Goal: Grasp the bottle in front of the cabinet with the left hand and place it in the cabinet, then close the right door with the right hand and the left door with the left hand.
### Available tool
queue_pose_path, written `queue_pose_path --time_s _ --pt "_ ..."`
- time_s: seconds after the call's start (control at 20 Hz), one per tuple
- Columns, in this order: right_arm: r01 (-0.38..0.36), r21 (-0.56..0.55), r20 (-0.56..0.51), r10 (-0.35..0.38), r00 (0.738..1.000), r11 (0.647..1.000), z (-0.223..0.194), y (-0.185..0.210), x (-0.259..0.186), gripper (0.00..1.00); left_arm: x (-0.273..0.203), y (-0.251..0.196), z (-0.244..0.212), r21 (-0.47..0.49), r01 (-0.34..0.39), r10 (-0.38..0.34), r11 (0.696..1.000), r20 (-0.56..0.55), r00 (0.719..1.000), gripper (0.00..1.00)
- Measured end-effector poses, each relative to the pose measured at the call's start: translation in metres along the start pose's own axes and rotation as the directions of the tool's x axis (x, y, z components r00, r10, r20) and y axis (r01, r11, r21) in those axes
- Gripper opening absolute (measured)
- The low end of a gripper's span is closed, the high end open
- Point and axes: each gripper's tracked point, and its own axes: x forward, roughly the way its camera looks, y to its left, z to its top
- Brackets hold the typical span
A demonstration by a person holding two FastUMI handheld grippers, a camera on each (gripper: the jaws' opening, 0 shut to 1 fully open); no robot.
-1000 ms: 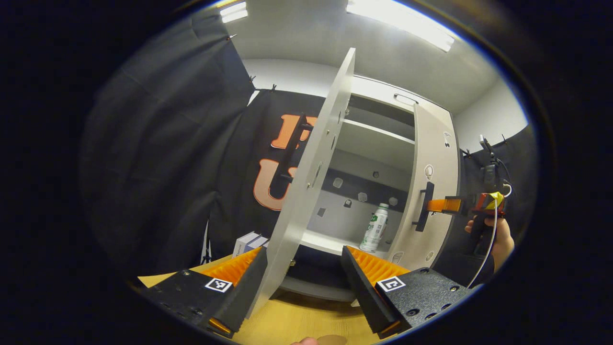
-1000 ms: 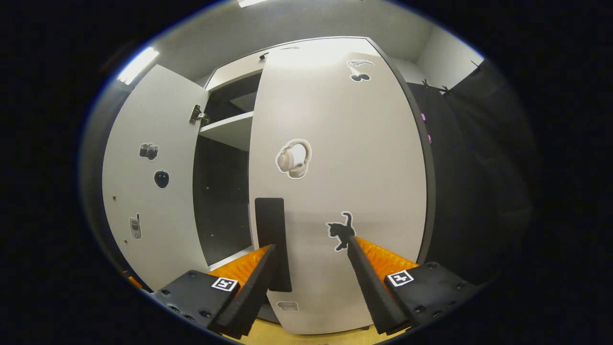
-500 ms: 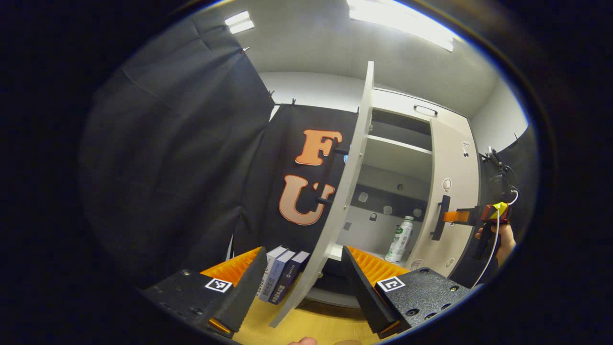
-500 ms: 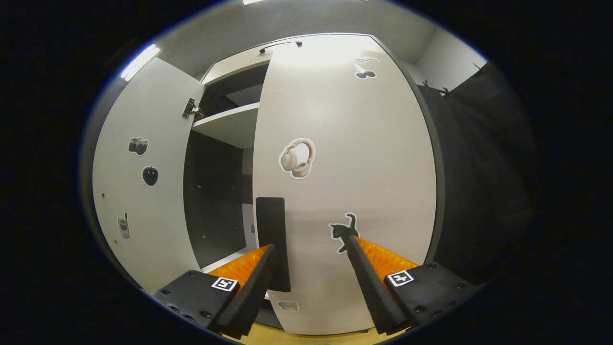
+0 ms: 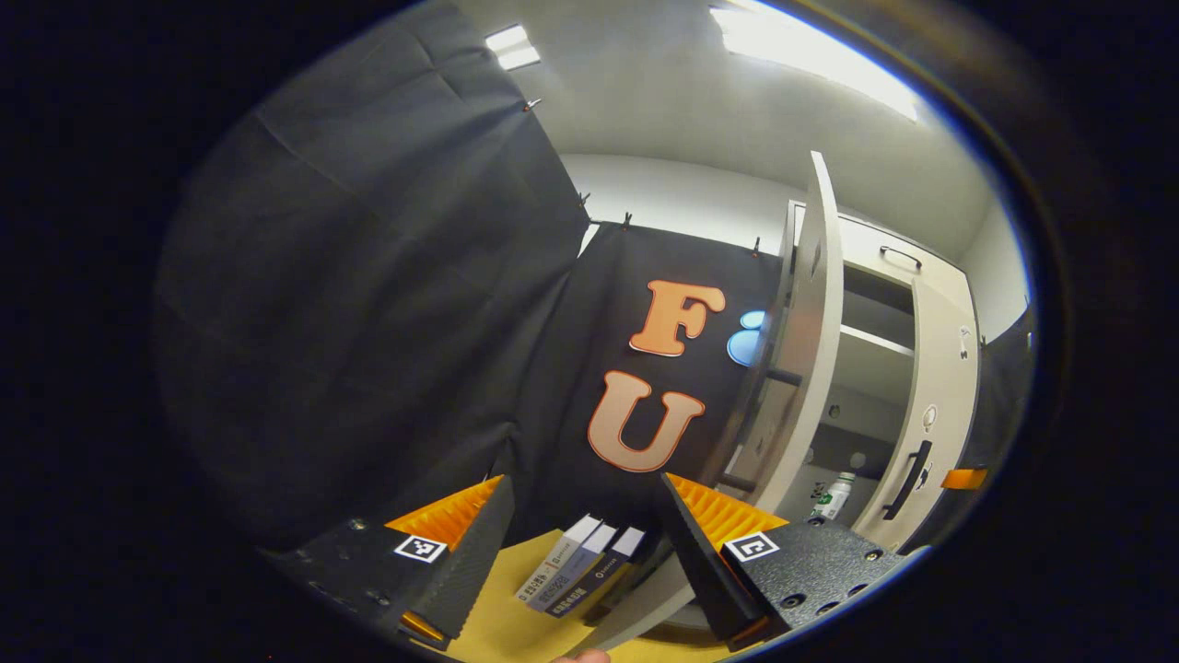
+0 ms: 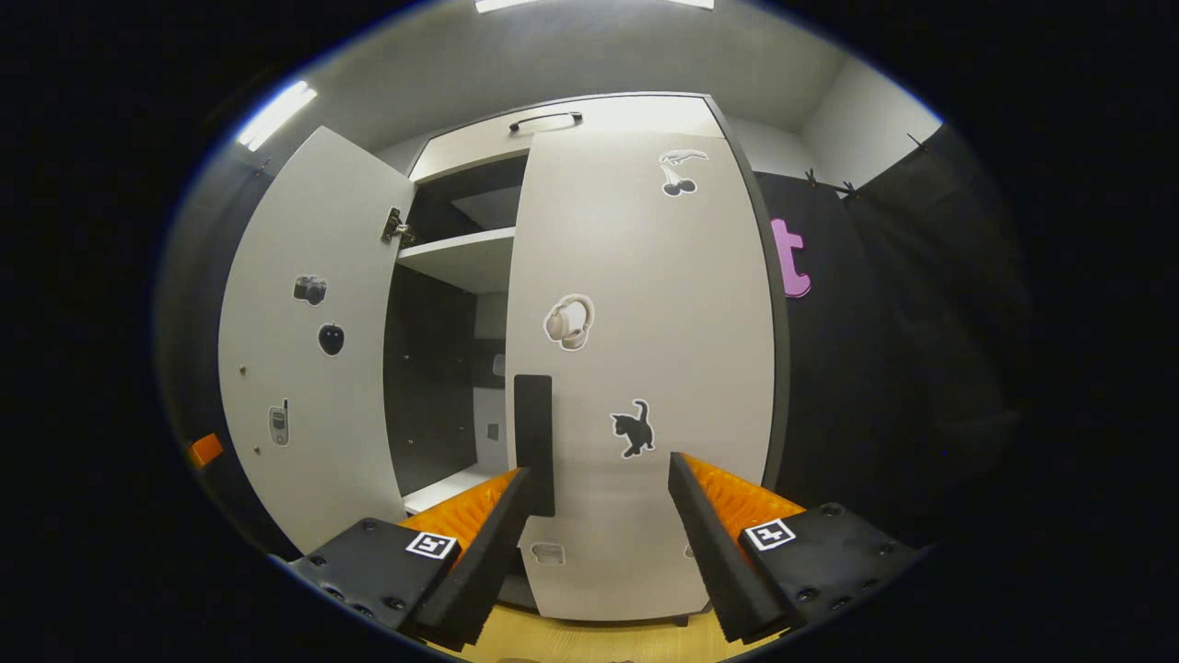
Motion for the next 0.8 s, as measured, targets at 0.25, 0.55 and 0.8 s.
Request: queue_pose_path --time_s 0.25,0.55,0.8 --pt "0.041 0.020 -0.021 -0.040 0.999 0.999 -0.012 -0.018 -0.043 0.97 0.034 -0.017 0.029 0.153 0.003 -0.016 0.988 0.080 0.997 0.92" --pt "0.082 0.067 -0.011 -0.081 0.997 0.994 -0.019 -0.041 -0.079 0.97 0.049 -0.044 0.038 0.163 0.066 -0.087 0.984 0.125 0.988 0.92" --pt "0.127 0.082 -0.007 -0.127 0.992 0.988 -0.024 -0.059 -0.098 0.97 0.055 -0.052 0.027 0.200 0.086 -0.107 0.976 0.092 0.990 0.94"
